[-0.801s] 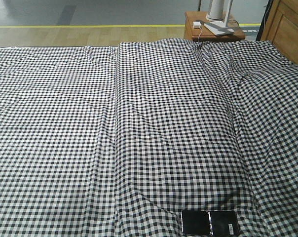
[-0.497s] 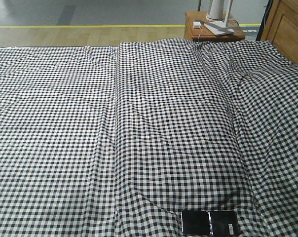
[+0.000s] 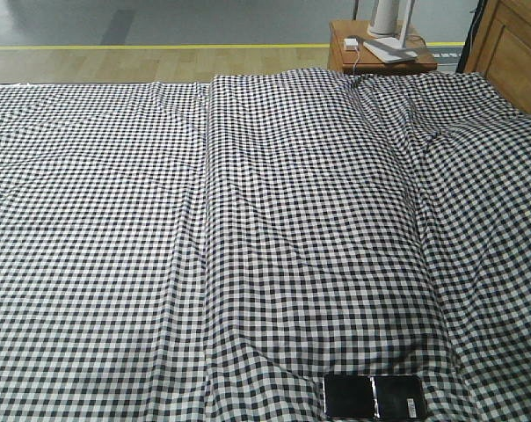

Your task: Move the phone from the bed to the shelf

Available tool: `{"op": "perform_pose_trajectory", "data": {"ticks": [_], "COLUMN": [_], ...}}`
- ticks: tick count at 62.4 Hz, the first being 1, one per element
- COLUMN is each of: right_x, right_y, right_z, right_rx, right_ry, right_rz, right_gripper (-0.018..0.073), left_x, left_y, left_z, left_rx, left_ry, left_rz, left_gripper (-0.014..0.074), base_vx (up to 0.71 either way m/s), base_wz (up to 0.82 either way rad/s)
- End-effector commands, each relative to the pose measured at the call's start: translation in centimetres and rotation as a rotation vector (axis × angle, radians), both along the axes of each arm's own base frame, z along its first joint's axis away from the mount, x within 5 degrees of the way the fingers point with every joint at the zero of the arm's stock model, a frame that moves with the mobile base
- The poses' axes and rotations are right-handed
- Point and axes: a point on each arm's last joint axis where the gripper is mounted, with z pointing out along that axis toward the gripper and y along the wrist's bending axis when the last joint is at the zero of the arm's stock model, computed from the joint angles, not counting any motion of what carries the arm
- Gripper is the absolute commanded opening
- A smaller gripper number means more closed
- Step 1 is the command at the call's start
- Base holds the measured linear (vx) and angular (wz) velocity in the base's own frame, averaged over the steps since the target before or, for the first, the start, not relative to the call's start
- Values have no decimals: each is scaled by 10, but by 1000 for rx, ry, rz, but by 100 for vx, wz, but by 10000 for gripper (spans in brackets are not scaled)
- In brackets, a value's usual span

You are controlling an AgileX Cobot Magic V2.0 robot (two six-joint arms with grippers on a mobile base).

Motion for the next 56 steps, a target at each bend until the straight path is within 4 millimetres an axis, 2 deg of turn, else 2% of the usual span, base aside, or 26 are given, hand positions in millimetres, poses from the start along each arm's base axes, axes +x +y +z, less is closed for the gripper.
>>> {"op": "perform_pose_trajectory", "data": {"ticks": [1,27,36,47,56], "right_x": [0,-1,-1,-6,-15], "right_y": [-1,-1,-1,-2,-3], "right_z": [4,5,11,31,62], "right_rx": [-9,-9,-8,-6,-8], "right_ry": [-74,-83,-147,-367,-506], "right_rz": [-12,-12,-16,-31,-36], "right_gripper": [-5,-5,-5,-5,-5], "left_x": [0,0,0,0,0], "left_y": [0,0,0,0,0], "left_z": [4,4,4,4,4], "left_rx": [-5,-5,-5,-5,-5], "left_ry": [-71,-71,-71,-71,-71], "left_rz": [4,4,4,4,4], "left_gripper": [1,1,1,1,1], "base_vx": [0,0,0,0,0], "base_wz": [0,0,0,0,0]}}
